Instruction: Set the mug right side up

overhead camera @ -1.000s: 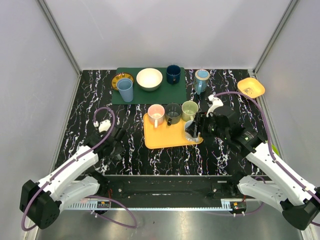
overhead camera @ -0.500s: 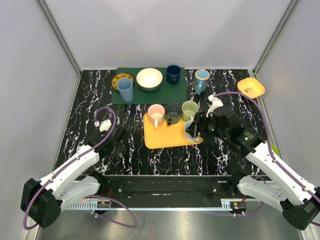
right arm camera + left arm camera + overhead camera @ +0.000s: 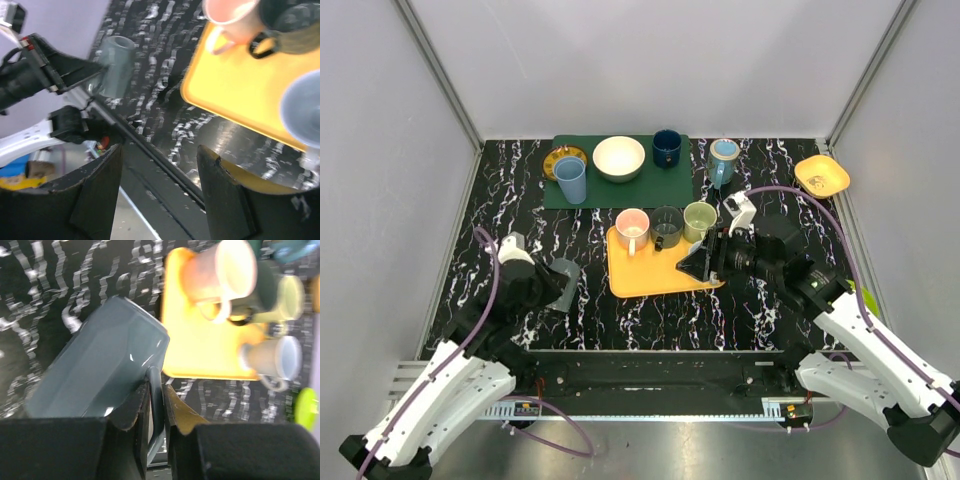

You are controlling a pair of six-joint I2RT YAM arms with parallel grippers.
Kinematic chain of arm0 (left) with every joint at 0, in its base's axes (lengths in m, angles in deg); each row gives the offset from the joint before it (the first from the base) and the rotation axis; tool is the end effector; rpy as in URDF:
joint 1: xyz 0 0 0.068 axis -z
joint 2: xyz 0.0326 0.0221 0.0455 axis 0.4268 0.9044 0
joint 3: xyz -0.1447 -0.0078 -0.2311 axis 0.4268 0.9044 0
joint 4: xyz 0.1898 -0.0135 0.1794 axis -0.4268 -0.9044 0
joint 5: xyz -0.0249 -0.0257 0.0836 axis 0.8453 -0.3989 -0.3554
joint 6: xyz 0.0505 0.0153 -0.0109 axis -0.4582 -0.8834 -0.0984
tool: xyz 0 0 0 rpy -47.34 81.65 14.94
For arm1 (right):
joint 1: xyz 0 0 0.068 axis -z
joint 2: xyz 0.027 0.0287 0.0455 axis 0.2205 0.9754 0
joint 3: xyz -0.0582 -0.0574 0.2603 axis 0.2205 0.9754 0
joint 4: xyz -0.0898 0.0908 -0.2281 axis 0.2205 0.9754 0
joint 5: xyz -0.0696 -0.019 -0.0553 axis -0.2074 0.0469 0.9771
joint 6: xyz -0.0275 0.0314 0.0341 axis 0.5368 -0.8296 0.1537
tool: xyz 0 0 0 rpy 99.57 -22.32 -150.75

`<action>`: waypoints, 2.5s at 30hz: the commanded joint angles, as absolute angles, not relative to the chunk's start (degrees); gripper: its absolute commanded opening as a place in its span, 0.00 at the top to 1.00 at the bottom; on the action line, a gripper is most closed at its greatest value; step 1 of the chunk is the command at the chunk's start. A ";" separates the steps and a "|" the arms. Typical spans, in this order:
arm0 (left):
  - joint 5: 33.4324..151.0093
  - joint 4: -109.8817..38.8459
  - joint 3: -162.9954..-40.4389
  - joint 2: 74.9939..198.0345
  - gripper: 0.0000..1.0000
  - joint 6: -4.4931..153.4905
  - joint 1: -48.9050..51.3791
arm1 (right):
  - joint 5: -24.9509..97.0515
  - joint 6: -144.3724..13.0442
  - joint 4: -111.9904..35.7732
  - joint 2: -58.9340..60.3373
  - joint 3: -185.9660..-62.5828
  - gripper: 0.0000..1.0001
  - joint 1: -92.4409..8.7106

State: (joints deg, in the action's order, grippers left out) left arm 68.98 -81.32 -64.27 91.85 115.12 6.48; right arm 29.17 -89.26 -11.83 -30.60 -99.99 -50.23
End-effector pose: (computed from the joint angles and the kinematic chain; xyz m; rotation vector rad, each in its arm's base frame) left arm 0.1043 -0.0537 0.2561 -0.5431 2.2177 -0.4926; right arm 0.1460 0.1232 0.3354 -0.3044 2.1248 0.9827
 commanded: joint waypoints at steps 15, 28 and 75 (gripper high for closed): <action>73.77 -66.54 -65.76 87.30 1.00 111.61 6.38 | 15.74 -98.93 -28.42 -30.11 -95.31 0.35 -50.36; 80.18 -83.13 -76.12 100.04 0.52 101.95 6.82 | 15.39 -96.29 -27.54 -25.19 -95.14 0.35 -50.44; 41.42 -99.59 -75.69 156.11 0.48 151.16 61.40 | 20.58 -90.14 -18.31 -32.48 -91.18 0.35 -50.53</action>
State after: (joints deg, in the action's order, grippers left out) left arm 43.88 -103.12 -73.88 152.77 149.53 61.21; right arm 20.14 -91.01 -18.83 -31.78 -90.57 -50.23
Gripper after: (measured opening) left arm 0.532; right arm 0.647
